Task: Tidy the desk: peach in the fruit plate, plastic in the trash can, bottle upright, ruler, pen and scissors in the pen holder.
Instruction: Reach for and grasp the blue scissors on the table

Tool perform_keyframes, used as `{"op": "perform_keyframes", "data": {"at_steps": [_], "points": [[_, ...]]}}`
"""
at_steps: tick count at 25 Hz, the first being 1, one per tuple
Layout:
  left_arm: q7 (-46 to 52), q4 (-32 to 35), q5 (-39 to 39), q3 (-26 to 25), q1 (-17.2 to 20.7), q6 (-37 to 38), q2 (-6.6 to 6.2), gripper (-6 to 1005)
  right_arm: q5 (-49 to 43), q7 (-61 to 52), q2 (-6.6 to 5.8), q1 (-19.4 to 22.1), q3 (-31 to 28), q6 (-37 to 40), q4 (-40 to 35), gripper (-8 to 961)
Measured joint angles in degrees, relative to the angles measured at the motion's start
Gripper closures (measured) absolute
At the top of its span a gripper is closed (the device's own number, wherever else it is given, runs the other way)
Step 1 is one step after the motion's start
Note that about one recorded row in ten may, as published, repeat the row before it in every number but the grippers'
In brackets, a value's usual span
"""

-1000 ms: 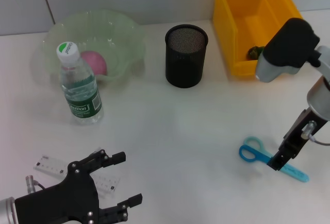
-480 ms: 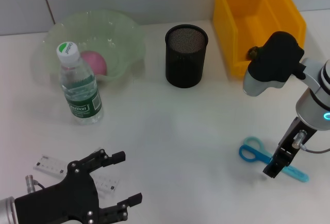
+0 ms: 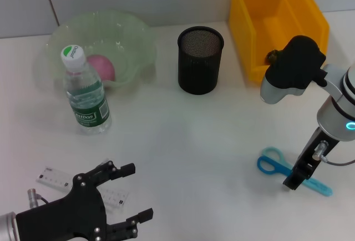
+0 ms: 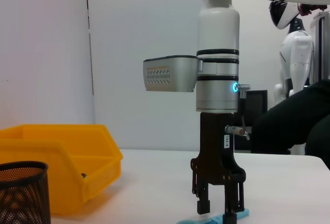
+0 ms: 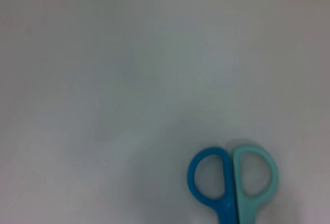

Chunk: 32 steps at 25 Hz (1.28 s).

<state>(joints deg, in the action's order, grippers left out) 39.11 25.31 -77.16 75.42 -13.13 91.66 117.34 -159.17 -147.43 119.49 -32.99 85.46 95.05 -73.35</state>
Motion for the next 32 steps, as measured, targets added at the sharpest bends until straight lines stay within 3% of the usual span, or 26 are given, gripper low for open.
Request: {"op": "perform_keyframes", "data": {"at_steps": [3, 9, 25, 32], "points": [[0.0, 0.0, 0.0, 0.07, -0.05, 0.0, 0.0, 183, -0.02, -0.13, -0.06, -0.1, 0.01, -0.28, 0.36, 286], [0.0, 0.0, 0.0, 0.07, -0.05, 0.14, 0.0, 183, -0.07, -0.12, -0.03, -0.14, 0.18, -0.59, 0.41, 389], [0.0, 0.0, 0.0, -0.02, 0.04, 0.45, 0.0, 184, 0.55, -0.23, -0.06, -0.74, 1.43, -1.95, 2.62, 398], [0.0, 0.0, 0.0, -0.11, 0.04, 0.45, 0.0, 184, 2.33, 0.25, -0.13, -0.83, 1.61, -2.25, 3.05, 447]]}}
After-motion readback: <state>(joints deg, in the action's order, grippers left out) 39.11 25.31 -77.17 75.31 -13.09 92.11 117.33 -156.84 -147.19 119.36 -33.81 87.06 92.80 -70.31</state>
